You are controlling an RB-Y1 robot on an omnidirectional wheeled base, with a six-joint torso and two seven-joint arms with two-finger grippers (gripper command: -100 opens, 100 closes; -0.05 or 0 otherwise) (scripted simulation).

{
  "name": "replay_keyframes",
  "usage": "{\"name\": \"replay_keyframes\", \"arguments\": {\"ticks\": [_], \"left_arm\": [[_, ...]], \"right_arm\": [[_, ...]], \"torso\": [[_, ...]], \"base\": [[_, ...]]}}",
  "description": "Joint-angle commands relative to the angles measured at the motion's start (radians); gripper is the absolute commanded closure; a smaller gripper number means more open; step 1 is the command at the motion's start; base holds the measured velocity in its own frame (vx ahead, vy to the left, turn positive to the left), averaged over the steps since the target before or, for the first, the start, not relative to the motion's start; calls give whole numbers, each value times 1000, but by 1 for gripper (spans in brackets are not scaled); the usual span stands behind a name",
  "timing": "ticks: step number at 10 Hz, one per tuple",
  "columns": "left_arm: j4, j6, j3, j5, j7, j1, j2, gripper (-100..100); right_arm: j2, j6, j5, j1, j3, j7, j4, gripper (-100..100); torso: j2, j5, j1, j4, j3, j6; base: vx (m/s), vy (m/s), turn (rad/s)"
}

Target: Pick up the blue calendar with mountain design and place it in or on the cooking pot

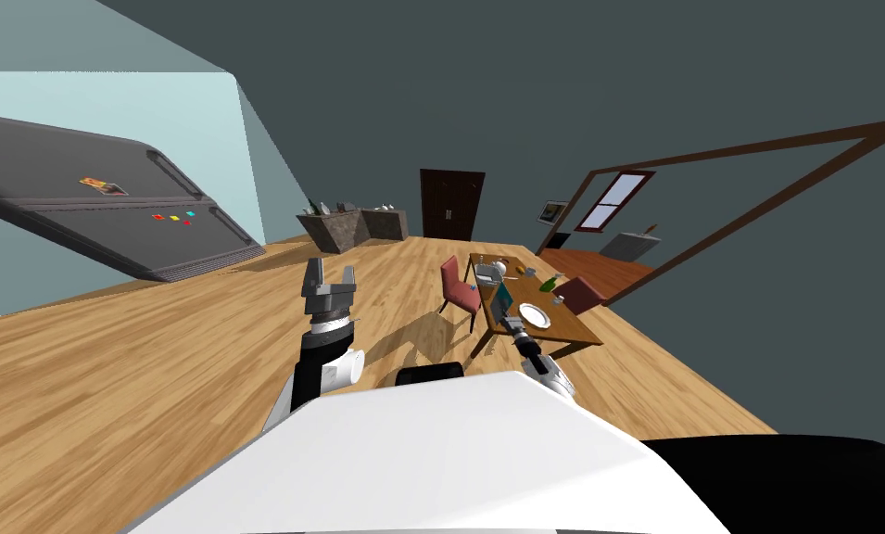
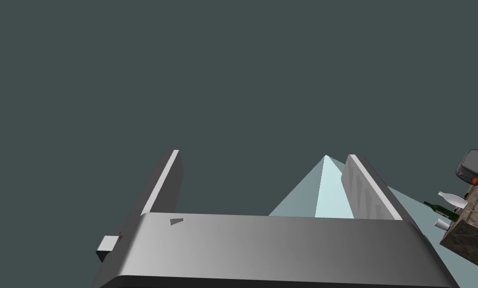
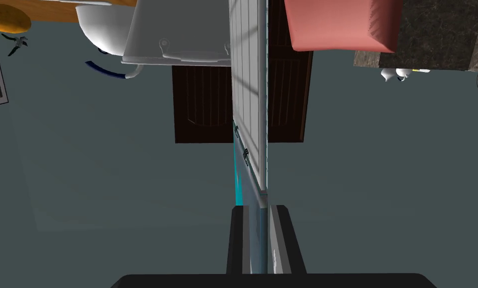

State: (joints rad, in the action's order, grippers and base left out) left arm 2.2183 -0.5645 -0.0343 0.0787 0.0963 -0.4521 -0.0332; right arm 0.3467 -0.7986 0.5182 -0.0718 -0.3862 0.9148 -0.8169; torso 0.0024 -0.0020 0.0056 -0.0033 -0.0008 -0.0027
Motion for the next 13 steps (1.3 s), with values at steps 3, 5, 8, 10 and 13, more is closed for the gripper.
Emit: {"name": "replay_keyframes", "arguments": {"ticks": [3,5,8,10,13], "left_arm": [[0,0,0,0,0,0,0,0],[0,0,0,0,0,0,0,0],[0,0,0,0,0,0,0,0],[0,0,0,0,0,0,0,0],[0,0,0,0,0,-1,0,0]], "right_arm": [[67,73,-21,55,56,-23,1,100],[101,114,-38,85,79,-37,0,100],[134,167,-63,120,94,-56,-18,100],[161,215,-87,149,97,-74,-40,100],[194,273,-114,182,98,-98,-66,100]], "torso": [[1,0,0,0,1,0],[2,0,-1,1,1,0],[-4,0,-5,1,-1,-1],[-12,0,-10,0,-5,-2],[-15,-2,-13,-1,-7,-2]], "base": [[-130,107,60],[-110,93,69],[-23,30,61],[129,-35,91],[137,-68,69]]}}
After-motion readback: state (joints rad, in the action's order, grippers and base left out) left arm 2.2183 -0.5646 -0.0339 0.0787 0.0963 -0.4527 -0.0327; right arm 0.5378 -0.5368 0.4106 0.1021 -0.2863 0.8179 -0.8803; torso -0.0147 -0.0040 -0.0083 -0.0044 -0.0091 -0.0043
